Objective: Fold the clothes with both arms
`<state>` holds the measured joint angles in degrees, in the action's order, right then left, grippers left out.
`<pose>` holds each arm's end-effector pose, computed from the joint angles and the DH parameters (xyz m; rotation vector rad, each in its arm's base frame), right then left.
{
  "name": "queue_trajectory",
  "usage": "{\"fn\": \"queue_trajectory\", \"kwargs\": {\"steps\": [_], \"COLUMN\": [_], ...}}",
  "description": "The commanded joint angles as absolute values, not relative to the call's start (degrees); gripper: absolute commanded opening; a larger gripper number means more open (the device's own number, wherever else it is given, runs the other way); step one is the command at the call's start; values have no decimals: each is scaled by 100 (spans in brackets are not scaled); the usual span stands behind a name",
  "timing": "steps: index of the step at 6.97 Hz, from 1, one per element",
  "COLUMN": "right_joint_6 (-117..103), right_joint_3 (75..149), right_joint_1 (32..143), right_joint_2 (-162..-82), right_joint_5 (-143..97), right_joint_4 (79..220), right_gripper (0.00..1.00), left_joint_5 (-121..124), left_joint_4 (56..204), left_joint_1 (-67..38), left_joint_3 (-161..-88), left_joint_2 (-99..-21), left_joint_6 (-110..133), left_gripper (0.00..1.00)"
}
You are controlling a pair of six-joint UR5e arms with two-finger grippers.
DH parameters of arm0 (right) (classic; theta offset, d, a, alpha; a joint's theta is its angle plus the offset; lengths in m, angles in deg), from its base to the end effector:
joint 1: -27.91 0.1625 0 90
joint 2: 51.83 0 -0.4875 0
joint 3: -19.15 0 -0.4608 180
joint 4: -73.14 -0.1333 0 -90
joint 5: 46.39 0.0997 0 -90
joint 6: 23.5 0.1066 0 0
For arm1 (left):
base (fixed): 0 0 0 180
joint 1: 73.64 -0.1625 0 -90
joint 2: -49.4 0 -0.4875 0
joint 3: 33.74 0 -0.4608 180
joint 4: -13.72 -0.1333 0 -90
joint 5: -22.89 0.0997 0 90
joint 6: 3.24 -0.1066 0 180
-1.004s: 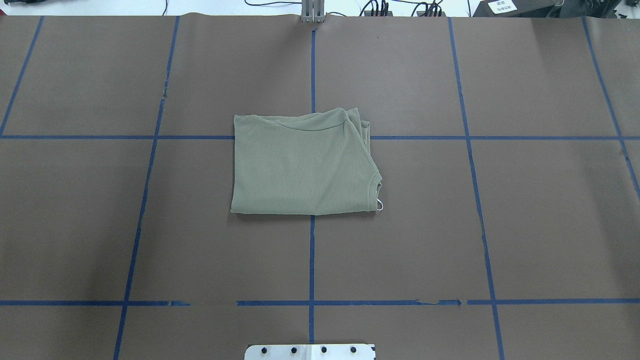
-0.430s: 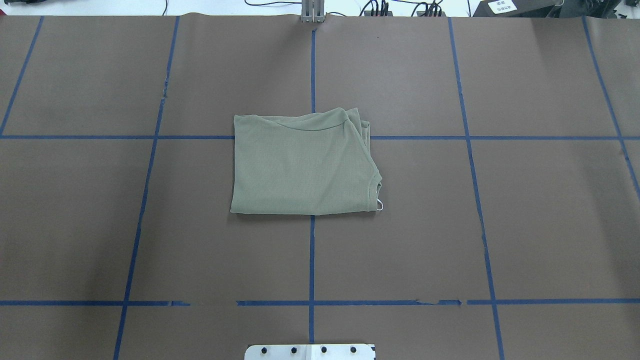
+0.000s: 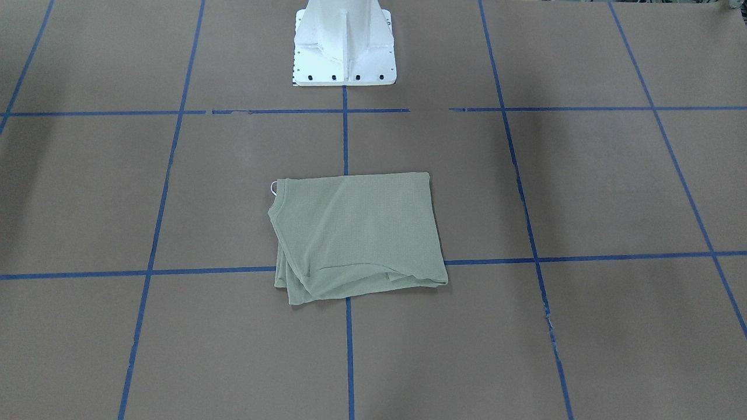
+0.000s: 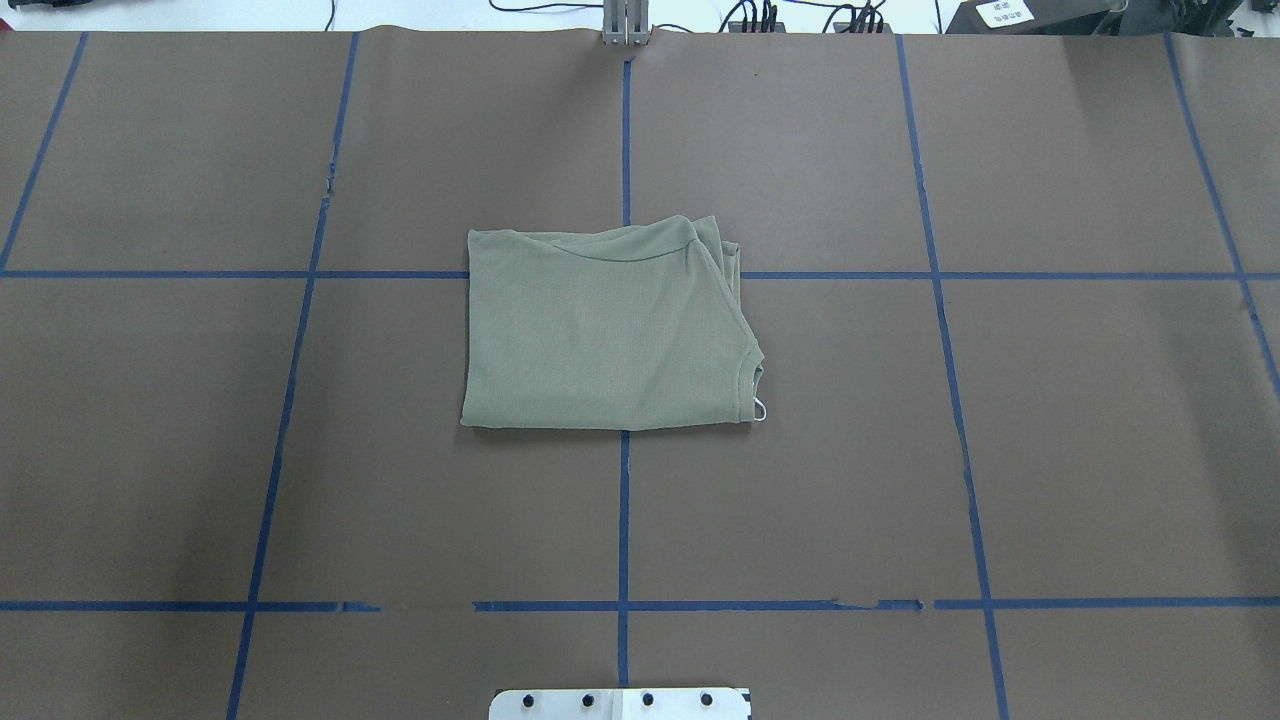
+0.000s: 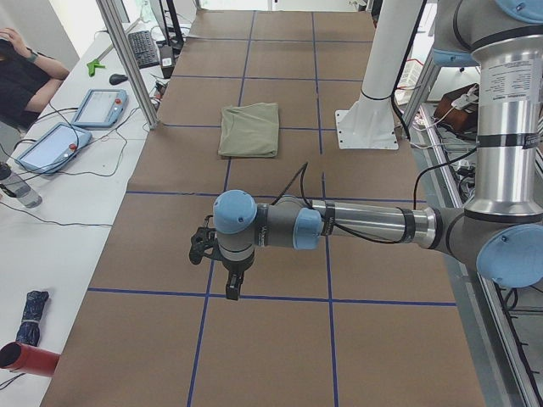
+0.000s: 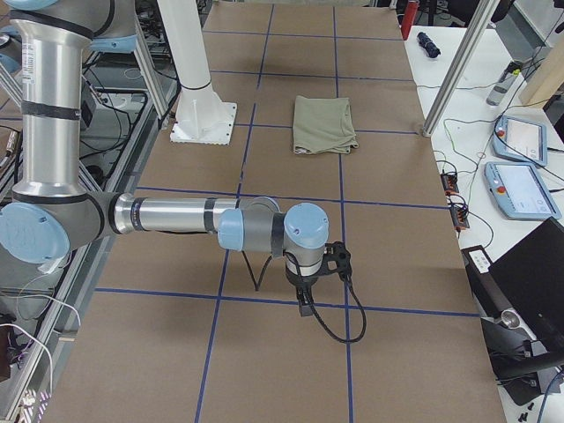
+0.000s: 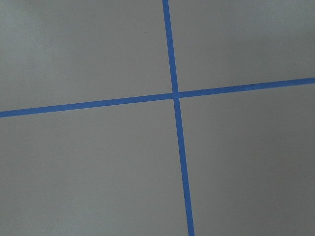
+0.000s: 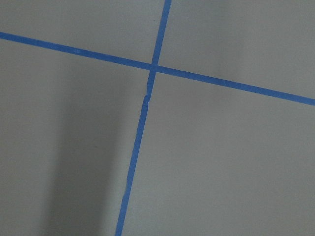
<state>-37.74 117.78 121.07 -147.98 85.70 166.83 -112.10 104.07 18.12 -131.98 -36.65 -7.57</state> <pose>0.0897 -0.5020 0.7085 0.0913 -0.7302 -0.1768 -0.0742 -0.5294 0.6815 0.1184 0.7798 0.0743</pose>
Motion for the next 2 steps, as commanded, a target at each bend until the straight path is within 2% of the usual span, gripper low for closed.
{"fn": "queue_trajectory", "kwargs": {"steps": [1,2], "right_joint_6": [-3774,-3774], "right_joint_3": [11785,11776], "right_joint_1": [12107,12107], "right_joint_2": [-14798,-14798], "right_joint_5": [8562,8562], "right_joint_4": [16683,16683], "right_gripper": [100,100], "left_joint_5": [-11211,-11211], "left_joint_4": [10408,10408], "left_joint_1": [1812,1812], "left_joint_3": [-13191,-13191], "left_joint_2": [-3665,-3665], "left_joint_6": [-755,-755], "left_gripper": [100,100]}}
